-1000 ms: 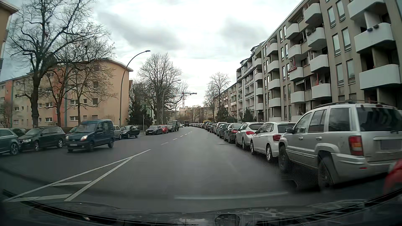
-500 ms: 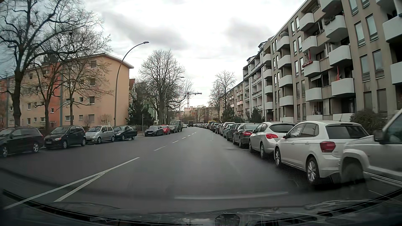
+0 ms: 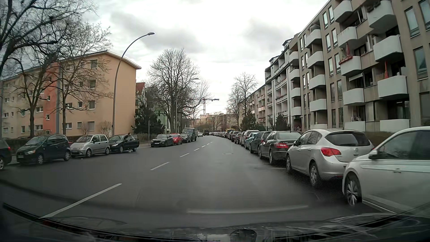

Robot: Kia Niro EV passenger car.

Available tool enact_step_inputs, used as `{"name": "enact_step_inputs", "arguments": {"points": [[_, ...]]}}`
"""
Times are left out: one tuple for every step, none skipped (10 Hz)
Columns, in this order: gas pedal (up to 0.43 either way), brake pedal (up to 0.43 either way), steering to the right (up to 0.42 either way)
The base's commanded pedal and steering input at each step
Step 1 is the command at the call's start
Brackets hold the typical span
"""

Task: Follow the waypoints while adhering to traffic rules and regulations

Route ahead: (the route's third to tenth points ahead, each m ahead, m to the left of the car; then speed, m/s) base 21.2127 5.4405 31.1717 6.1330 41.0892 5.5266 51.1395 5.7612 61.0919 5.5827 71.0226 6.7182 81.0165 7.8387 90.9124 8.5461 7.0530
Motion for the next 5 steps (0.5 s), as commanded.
{"name": "enact_step_inputs", "arguments": {"points": [[0.008,0.012,-0.012],[0.008,0.012,-0.011],[0.008,0.012,-0.010],[0.008,0.012,-0.009],[0.008,0.012,-0.009]]}}
